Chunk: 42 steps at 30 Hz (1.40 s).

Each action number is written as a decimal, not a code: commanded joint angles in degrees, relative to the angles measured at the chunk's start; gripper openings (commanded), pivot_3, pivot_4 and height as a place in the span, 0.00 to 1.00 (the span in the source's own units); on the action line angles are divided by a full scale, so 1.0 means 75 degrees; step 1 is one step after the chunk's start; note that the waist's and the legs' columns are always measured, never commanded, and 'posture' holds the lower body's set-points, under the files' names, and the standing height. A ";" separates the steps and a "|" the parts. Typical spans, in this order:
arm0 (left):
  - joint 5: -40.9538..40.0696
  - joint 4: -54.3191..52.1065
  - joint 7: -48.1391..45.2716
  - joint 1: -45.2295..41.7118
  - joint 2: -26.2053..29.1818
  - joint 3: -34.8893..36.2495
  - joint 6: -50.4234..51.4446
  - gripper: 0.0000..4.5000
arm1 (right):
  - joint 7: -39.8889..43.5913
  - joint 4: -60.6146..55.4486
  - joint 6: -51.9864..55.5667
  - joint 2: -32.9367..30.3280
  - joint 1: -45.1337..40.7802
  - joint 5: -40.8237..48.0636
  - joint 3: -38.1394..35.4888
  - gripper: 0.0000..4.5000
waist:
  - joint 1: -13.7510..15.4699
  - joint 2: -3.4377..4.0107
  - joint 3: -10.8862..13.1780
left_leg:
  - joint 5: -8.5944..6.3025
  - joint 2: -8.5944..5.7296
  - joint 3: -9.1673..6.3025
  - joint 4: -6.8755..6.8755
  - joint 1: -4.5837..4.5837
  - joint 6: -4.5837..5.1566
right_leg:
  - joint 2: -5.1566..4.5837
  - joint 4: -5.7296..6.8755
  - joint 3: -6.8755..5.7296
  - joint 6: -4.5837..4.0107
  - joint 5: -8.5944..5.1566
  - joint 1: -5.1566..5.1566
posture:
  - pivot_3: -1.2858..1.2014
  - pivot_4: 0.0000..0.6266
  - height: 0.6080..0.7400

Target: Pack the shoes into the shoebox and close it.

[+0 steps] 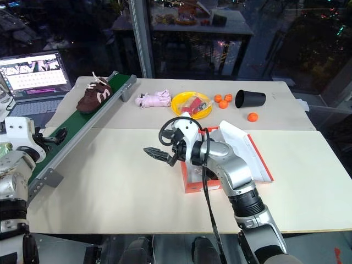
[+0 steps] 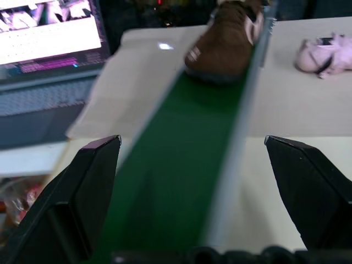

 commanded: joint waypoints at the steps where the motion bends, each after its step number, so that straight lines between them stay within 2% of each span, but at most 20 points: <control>1: 0.0186 0.1080 -0.0715 -0.0731 0.0463 -0.0116 -0.0807 1.00 | 0.0188 -0.0464 -0.0025 -0.0035 -0.0119 0.0286 -0.0159 0.98 | 0.0009 -0.0001 0.0000 | 0.0000 0.0000 0.0000 0.0000 0.0000 -0.0001 | 0.0000 0.0000 -0.0001 0.0000 0.0000 -0.0001 | 0.52 0.24 1.00; 7: 0.0465 0.3080 -0.1516 -0.1793 0.0832 -0.0372 -0.1643 1.00 | 0.0141 -0.0616 0.0047 -0.0171 0.0028 0.0315 -0.0172 0.98 | 0.0013 -0.0002 -0.0001 | 0.0001 0.0002 0.0006 -0.0001 0.0000 -0.0002 | -0.0001 0.0001 -0.0001 0.0000 0.0000 -0.0004 | 0.52 0.24 1.00; 14: 0.0765 0.4562 -0.1591 -0.2764 0.1003 -0.0495 -0.2039 1.00 | 0.0017 -0.0797 0.0096 -0.0366 0.0167 0.0357 -0.0255 0.98 | 0.0055 -0.0004 0.0000 | 0.0001 0.0002 0.0007 0.0000 -0.0013 -0.0001 | 0.0001 0.0004 -0.0001 0.0001 -0.0001 -0.0015 | 0.52 0.24 1.00; 23: 0.1022 0.5333 -0.1486 -0.2709 0.1022 -0.0608 -0.1717 1.00 | -0.0093 -0.0932 0.0226 -0.0531 0.0146 0.0388 -0.0336 0.98 | 0.0094 -0.0004 -0.0001 | 0.0001 0.0002 0.0009 0.0001 -0.0017 -0.0001 | 0.0001 0.0005 0.0000 0.0001 -0.0001 -0.0020 | 0.52 0.24 1.00; 27: 0.1134 0.5434 -0.1791 -0.2417 0.0981 -0.0707 -0.1366 0.84 | -0.0123 -0.1023 0.0314 -0.0580 0.0093 0.0402 -0.0331 1.00 | 0.0115 -0.0004 -0.0001 | 0.0001 0.0002 0.0009 0.0002 -0.0017 -0.0001 | 0.0001 0.0008 0.0000 0.0001 -0.0001 -0.0021 | 0.52 0.24 1.00; 28: 0.1087 0.5418 -0.1888 -0.2371 0.0955 -0.0669 -0.1361 0.72 | -0.0133 -0.1058 0.0348 -0.0595 0.0084 0.0414 -0.0338 1.00 | 0.0121 -0.0004 -0.0001 | 0.0001 0.0002 0.0009 0.0002 -0.0016 -0.0001 | 0.0001 0.0009 0.0000 0.0001 -0.0001 -0.0020 | 0.52 0.24 1.00; 33: 0.0957 0.5248 -0.2173 -0.2384 0.0823 -0.0586 -0.1349 0.36 | -0.0149 -0.1162 0.0395 -0.0661 0.0065 0.0371 -0.0331 1.00 | 0.0175 -0.0004 -0.0001 | 0.0002 0.0002 0.0012 0.0003 0.0002 -0.0010 | -0.0003 0.0042 0.0000 0.0003 -0.0007 -0.0015 | 0.52 0.24 1.00; 35: 0.0854 0.5107 -0.2207 -0.2541 0.0748 -0.0549 -0.1268 0.22 | -0.0181 -0.1224 0.0417 -0.0653 0.0012 0.0362 -0.0333 1.00 | 0.0188 -0.0004 -0.0002 | -0.0007 0.0001 0.0018 0.0009 0.0009 -0.0027 | -0.0006 0.0066 -0.0001 0.0009 -0.0022 -0.0015 | 0.52 0.24 1.00; 38: 0.0786 0.4713 -0.2286 -0.2847 0.0585 -0.0599 -0.1072 0.07 | -0.0234 -0.1321 0.0624 -0.0614 -0.0118 0.0547 -0.0442 1.00 | 0.0243 -0.0004 -0.0001 | -0.0006 0.0002 0.0017 0.0012 0.0011 -0.0027 | -0.0006 0.0081 -0.0001 0.0027 -0.0037 -0.0015 | 0.52 0.24 1.00; 42: 0.0318 0.3174 -0.2521 -0.3197 -0.0007 -0.0584 -0.0349 0.06 | -0.0406 -0.1328 0.0923 -0.0360 -0.0297 0.1029 -0.0848 1.00 | 0.0351 -0.0013 -0.0002 | 0.0002 0.0002 0.0016 0.0025 -0.0005 -0.0031 | -0.0007 0.0080 -0.0006 0.0025 -0.0036 -0.0016 | 0.52 0.24 1.00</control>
